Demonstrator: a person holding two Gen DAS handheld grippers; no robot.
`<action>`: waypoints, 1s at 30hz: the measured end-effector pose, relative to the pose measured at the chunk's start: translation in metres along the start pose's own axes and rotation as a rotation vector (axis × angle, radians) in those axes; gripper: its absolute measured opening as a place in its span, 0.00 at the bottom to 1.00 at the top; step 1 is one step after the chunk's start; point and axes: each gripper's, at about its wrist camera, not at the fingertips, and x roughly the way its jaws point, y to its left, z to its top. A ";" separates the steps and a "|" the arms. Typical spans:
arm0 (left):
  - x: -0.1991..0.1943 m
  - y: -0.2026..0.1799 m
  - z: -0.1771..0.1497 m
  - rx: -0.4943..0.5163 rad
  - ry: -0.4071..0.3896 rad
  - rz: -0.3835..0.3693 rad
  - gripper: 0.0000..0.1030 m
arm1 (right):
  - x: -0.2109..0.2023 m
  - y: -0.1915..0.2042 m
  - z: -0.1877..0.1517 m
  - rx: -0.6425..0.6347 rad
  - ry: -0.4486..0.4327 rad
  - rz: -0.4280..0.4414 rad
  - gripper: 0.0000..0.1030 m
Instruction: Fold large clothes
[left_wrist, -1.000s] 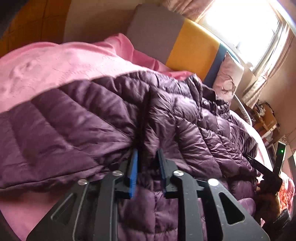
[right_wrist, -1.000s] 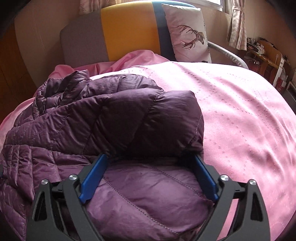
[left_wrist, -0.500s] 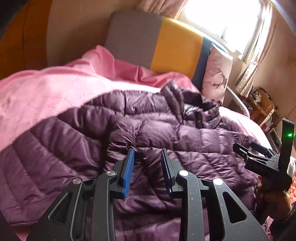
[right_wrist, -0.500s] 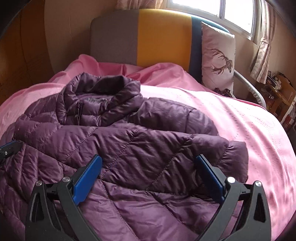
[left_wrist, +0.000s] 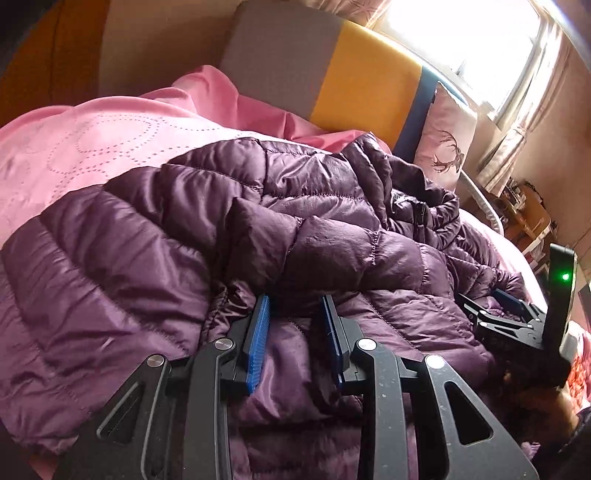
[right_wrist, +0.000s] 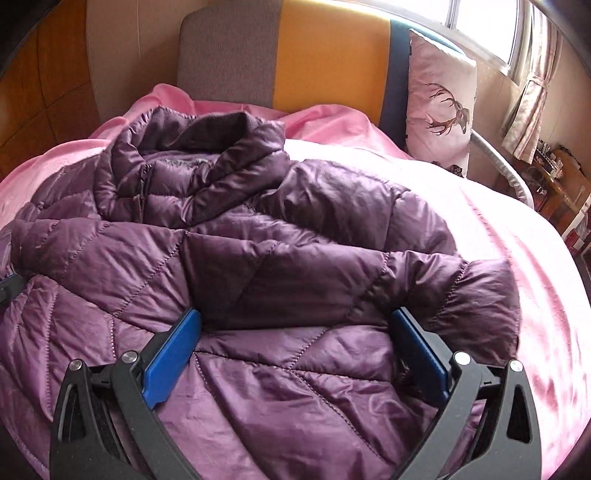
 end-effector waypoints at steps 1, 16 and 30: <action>-0.007 0.002 0.000 -0.017 -0.010 -0.007 0.42 | -0.008 0.000 -0.002 0.006 -0.014 0.011 0.98; -0.145 0.140 -0.083 -0.478 -0.194 0.043 0.79 | -0.087 0.070 -0.074 -0.123 -0.032 0.198 0.98; -0.220 0.302 -0.129 -0.984 -0.361 0.145 0.13 | -0.074 0.077 -0.084 -0.104 -0.011 0.181 0.98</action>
